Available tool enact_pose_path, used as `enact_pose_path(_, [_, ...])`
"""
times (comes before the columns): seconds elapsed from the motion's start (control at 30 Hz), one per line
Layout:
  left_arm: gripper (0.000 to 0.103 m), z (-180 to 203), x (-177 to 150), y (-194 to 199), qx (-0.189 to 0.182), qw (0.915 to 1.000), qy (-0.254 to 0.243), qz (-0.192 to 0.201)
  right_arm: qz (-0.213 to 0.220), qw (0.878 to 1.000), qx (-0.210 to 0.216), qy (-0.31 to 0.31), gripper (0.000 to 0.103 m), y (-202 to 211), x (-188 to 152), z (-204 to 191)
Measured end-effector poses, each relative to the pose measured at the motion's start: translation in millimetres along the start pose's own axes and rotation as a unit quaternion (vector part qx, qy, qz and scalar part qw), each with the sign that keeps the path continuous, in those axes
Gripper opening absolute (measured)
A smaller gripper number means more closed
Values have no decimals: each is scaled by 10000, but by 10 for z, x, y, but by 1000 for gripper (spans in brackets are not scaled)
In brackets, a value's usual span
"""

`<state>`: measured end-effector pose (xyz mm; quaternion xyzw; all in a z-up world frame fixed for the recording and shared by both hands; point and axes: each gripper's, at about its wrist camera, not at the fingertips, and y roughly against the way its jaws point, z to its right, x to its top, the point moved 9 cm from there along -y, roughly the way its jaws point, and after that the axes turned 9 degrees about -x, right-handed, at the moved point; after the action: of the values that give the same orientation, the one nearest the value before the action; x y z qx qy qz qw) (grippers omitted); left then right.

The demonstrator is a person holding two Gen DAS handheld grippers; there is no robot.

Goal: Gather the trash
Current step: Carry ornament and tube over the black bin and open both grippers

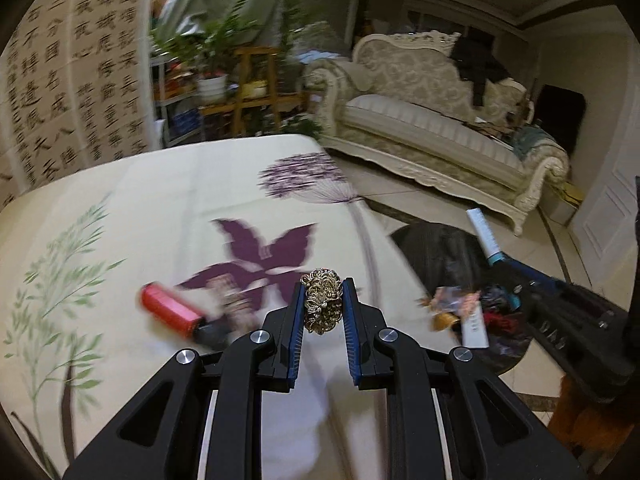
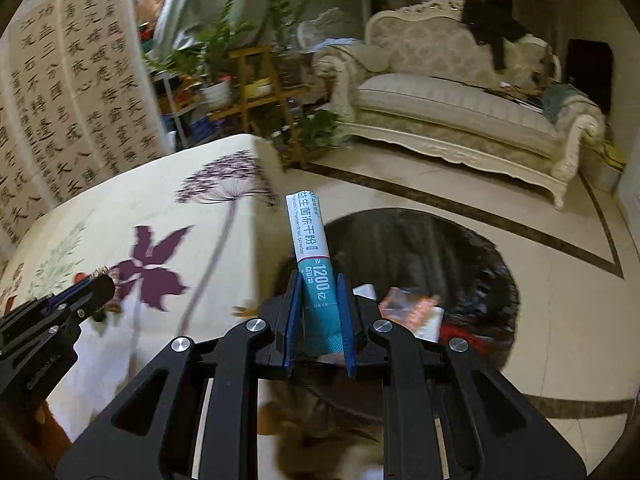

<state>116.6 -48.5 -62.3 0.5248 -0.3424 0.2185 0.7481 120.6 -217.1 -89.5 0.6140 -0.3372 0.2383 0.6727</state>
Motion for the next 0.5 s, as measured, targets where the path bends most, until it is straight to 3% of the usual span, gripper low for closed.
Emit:
enact_pose_path(0.23, [19,456,110,-313,-157,9993,-348,-12,12,9995,-249,-182,18,-127,-15,300])
enact_pose_path(0.5, [19,684,154,-624,-123,9980,-597,-149,-48,9988,-352,-342,18,-275,-19,562])
